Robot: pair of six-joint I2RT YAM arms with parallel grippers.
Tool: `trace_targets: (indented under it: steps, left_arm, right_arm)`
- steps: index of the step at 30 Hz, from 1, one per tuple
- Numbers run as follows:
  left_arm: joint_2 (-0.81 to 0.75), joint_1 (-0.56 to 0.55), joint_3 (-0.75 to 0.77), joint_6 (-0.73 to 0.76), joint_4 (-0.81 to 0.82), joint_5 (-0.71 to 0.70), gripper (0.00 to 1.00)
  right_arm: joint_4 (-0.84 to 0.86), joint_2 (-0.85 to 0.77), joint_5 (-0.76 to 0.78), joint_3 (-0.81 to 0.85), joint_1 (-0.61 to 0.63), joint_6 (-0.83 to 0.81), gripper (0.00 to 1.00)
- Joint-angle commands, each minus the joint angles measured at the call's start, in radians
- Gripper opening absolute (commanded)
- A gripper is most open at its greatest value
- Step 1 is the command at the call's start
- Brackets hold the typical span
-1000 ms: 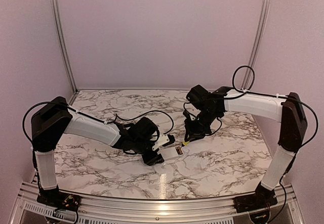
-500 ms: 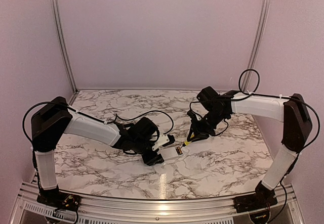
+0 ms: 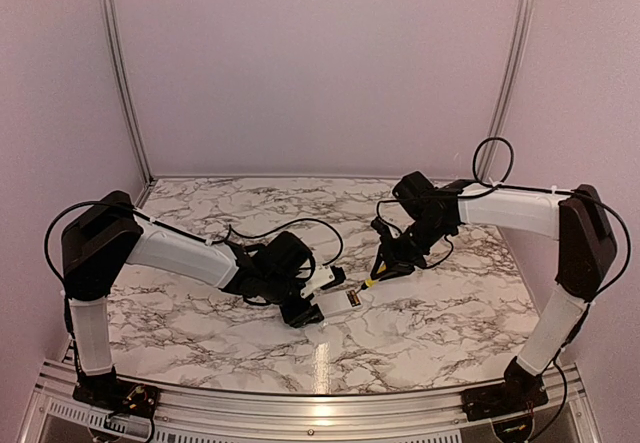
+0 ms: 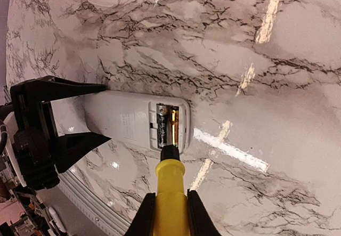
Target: Unload the batteries from the remote control
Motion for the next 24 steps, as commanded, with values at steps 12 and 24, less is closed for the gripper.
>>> trace_targets:
  steps: [12,24]
  left_arm:
    - [0.016,0.002,0.073,-0.007,-0.055,-0.04,0.0]
    - [0.033,0.002,0.076,-0.006,-0.054,-0.034,0.0]
  right_arm:
    - [-0.14,0.117,0.034,0.123,0.028,-0.023,0.0]
    - [0.014,0.124,-0.038,-0.044,0.029,-0.097,0.0]
